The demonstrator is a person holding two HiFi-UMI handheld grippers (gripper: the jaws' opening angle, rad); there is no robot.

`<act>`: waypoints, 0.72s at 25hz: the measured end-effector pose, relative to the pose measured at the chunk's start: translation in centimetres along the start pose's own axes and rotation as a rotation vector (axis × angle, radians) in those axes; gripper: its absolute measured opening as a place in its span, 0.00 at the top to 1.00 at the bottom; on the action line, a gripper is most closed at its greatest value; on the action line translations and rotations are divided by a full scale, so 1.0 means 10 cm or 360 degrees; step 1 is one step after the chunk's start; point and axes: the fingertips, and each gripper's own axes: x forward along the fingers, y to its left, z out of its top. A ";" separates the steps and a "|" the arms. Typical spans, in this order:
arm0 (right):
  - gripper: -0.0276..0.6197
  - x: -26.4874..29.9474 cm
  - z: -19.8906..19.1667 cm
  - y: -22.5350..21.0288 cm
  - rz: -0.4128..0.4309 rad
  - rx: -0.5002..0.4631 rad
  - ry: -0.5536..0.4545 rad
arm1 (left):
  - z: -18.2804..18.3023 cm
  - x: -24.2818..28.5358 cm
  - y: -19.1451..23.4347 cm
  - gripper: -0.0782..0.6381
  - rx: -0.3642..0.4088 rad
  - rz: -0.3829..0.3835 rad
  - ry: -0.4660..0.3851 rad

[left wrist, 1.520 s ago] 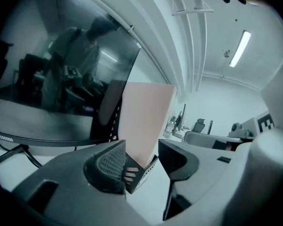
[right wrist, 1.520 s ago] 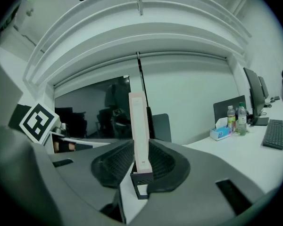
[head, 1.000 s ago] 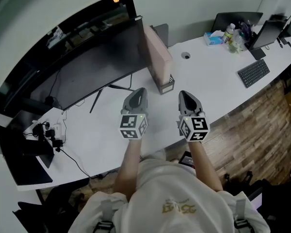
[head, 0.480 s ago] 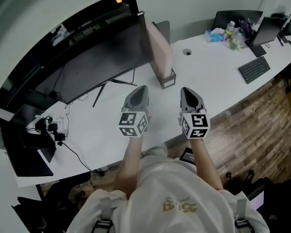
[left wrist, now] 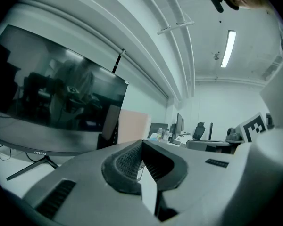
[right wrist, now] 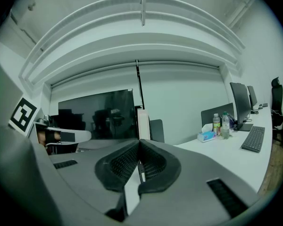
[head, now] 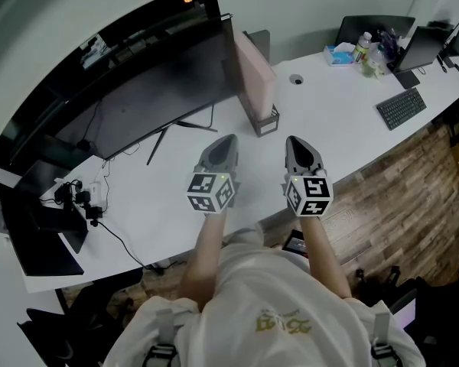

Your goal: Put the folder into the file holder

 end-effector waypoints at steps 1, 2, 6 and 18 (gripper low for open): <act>0.94 0.00 0.00 0.01 0.0001 -0.0002 0.0002 | -0.01 0.00 0.01 0.87 -0.0004 0.0003 0.0000; 0.94 0.01 0.00 0.01 0.0005 -0.0004 0.0003 | -0.01 -0.01 0.02 0.87 -0.0009 0.0006 0.0000; 0.94 0.00 -0.01 0.04 0.0013 -0.0013 0.0011 | -0.05 -0.01 0.03 0.87 -0.0015 0.0006 0.0011; 0.94 -0.03 -0.06 0.00 -0.0005 -0.0006 0.0031 | -0.10 -0.02 0.02 0.87 -0.0022 0.0001 0.0028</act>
